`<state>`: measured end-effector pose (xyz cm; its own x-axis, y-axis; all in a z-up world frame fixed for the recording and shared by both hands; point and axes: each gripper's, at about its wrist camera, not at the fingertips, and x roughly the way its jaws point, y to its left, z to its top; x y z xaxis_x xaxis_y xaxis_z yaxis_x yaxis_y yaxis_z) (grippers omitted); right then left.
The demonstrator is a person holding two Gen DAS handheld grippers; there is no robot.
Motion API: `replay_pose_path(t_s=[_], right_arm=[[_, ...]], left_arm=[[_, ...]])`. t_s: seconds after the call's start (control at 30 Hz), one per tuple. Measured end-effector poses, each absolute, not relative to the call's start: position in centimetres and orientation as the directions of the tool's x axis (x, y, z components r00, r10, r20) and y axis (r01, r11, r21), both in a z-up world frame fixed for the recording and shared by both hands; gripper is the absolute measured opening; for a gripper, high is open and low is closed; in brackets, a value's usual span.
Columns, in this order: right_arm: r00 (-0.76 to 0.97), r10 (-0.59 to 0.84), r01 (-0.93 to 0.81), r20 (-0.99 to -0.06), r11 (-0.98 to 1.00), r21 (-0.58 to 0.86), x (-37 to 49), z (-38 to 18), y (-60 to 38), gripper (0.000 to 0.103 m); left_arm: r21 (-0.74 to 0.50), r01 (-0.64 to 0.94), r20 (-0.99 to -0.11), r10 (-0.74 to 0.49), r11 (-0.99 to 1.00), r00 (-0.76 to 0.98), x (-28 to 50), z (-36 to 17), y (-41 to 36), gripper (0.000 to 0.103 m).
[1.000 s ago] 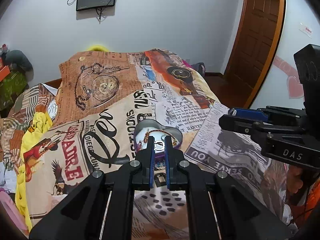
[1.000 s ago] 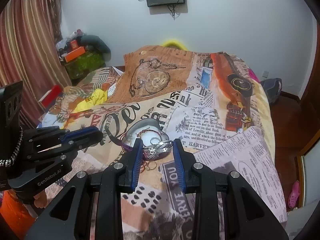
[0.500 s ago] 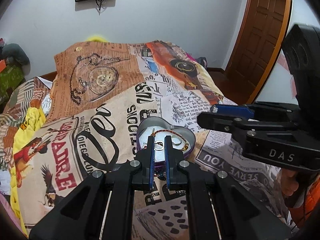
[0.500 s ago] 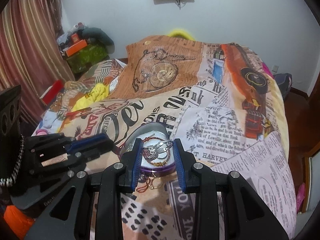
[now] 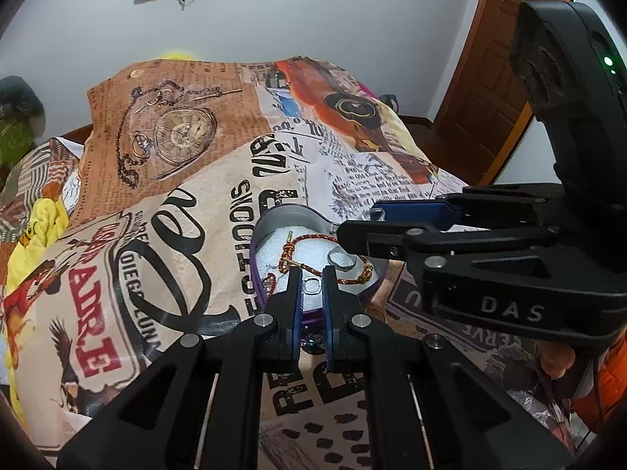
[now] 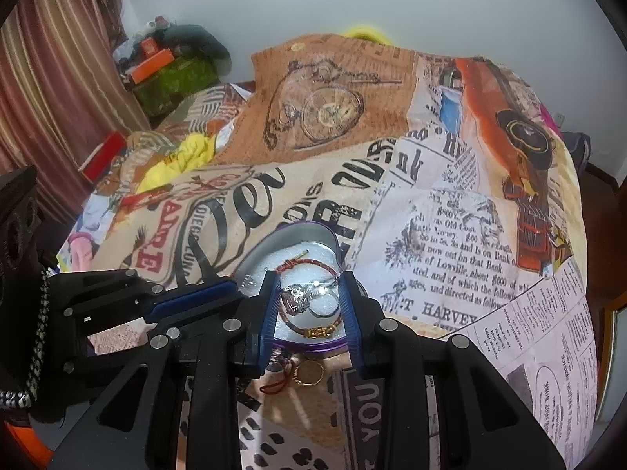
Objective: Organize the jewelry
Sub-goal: 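Carry both rings over the heart tin and open both tools to drop them in, then withdraw both open tools toward the blue beaded bracelet and gold ring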
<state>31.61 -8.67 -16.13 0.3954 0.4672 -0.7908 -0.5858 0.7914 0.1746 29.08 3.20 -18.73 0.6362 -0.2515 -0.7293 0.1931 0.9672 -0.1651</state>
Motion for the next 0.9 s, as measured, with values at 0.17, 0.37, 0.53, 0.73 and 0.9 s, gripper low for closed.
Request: replay_pose_path(t_s=[0.17,0.37,0.53,0.73,0.9], right_arm=[[0.386,0.462,-0.6,-0.799,0.783,0.163,31.6,-16.1,-8.5,0.028],[0.4,0.472,-0.597,-0.786,0.785,0.168,31.2,-15.1,-8.8,0.028],[0.427,0.473,-0.587,-0.771,0.793,0.161,30.3,-14.0,-9.5,0.028],[0.442,0.469,-0.568,-0.764,0.806,0.166,29.2,-13.2,-10.7,0.028],[0.444,0.452,-0.552,-0.774,0.818,0.161,28.2,-13.6,-11.5,0.028]], left_arm=[[-0.167,0.192,-0.724,-0.252,0.967,0.642,29.0,-18.6,3.3,0.007],[-0.164,0.175,-0.719,-0.239,0.971,0.653,28.9,-17.8,3.8,0.008],[-0.154,0.165,-0.7,-0.225,0.974,0.677,28.0,-16.2,3.9,0.008],[-0.142,0.146,-0.684,-0.204,0.979,0.7,27.0,-14.3,4.0,0.017],[-0.129,0.136,-0.693,-0.187,0.982,0.696,26.1,-14.1,4.0,0.022]])
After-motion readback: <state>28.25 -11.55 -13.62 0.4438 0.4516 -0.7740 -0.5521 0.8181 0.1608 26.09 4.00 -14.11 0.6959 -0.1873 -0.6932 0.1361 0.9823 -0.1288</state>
